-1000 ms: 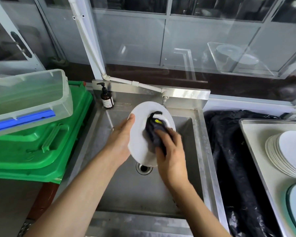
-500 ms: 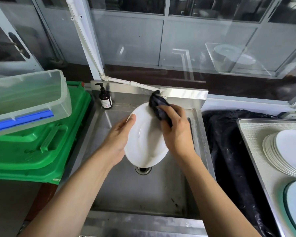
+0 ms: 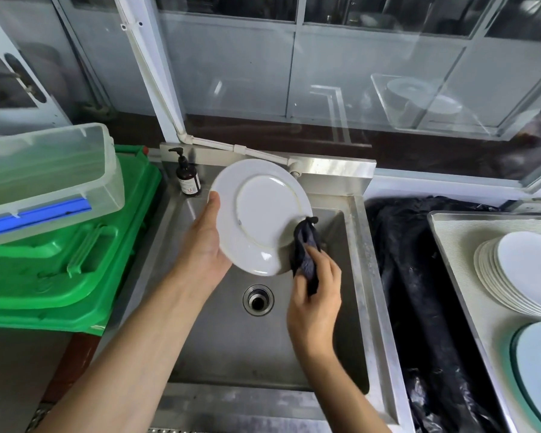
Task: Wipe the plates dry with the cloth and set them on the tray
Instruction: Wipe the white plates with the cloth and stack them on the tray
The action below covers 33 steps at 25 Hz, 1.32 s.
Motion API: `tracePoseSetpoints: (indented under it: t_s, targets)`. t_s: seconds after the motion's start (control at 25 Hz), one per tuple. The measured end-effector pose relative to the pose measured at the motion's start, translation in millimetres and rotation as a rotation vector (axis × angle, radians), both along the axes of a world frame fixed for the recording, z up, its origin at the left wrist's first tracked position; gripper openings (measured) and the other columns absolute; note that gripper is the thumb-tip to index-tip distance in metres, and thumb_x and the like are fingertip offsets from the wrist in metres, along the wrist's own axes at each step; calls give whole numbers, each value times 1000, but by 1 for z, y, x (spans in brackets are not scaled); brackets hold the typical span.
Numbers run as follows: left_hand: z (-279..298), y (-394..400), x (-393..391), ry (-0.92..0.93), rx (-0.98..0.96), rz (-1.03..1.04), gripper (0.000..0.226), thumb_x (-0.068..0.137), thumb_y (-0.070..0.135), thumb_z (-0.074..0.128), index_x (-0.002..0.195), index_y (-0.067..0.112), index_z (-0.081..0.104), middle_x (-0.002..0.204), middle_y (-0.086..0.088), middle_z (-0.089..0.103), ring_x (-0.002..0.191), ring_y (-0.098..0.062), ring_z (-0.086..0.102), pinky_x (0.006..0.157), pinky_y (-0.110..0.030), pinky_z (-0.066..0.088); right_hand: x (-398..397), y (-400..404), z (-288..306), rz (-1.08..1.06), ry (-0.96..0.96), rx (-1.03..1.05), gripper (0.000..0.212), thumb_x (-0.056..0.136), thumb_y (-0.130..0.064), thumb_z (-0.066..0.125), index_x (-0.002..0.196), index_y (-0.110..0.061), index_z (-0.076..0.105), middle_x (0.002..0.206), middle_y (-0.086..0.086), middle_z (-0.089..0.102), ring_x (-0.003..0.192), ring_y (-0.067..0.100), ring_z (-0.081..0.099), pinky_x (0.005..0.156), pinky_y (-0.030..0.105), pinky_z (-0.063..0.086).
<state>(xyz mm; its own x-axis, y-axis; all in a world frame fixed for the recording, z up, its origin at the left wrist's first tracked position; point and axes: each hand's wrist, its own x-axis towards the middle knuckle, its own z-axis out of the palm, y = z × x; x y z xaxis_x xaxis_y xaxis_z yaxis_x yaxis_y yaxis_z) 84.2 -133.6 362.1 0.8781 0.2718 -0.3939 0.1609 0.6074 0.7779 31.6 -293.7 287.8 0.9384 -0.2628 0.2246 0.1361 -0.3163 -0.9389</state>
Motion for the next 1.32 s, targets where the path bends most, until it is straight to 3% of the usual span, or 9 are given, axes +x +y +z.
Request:
tracePoseSetpoints:
  t_s: [0.2,0.36,0.44,0.6,0.72,0.92,1.08,1.24,1.32]
  targets:
    - [6,-3,5,-32,-75,95,52,103,50,43,139,14,54,128,-9,69,116,-26,67,100,-46,52,-27,24,-2,161,-129,-66,46,90,5,62,130,-17,68,148,6,45,140,18,47,115,32,40]
    - [10,-4,8,38,-9,157,48,96,54,57,127,18,63,112,-7,76,98,-26,74,80,-42,61,-40,36,-3,352,-326,-219,32,98,-9,59,128,-11,69,151,14,43,146,24,41,121,37,33]
    - [9,-1,8,31,-30,178,45,97,52,56,125,17,64,110,-6,77,94,-23,75,72,-38,61,-41,37,-3,354,-293,-177,35,96,-10,58,129,-16,68,149,12,45,143,22,44,119,37,36]
    - [6,12,-1,-59,-15,73,48,103,52,42,136,20,58,127,-3,71,115,-22,68,93,-43,56,-24,27,6,13,-1,155,43,90,1,55,122,-25,66,125,7,60,116,4,59,99,15,44]
    - [4,11,-10,-70,-2,-49,48,104,52,40,139,23,57,128,-1,70,119,-20,66,99,-45,52,9,9,13,-138,144,289,34,93,3,56,120,-14,67,108,4,70,97,11,63,90,28,50]
    - [7,9,-15,-62,13,-150,51,106,50,37,142,19,55,133,-6,67,124,-24,62,105,-47,48,57,-19,38,-207,99,263,20,92,-1,50,103,-8,65,86,-3,62,78,9,53,81,32,45]
    - [7,2,-18,-19,38,-204,50,103,50,43,140,20,56,131,-5,68,123,-24,63,106,-47,47,84,-30,53,-139,-8,-35,36,93,-3,54,124,-16,67,121,5,62,110,18,60,101,31,46]
    - [8,3,-15,-4,66,-172,49,97,47,55,138,21,58,130,-3,69,121,-23,64,107,-47,47,85,-28,57,108,-126,-273,39,95,-1,58,132,-12,65,135,9,51,123,18,53,109,14,38]
    - [3,-1,-14,21,110,-152,48,96,44,59,138,19,59,130,-4,68,121,-25,64,110,-50,44,76,-17,56,199,-165,-314,40,95,-3,59,133,-13,65,139,10,50,129,19,51,114,22,37]
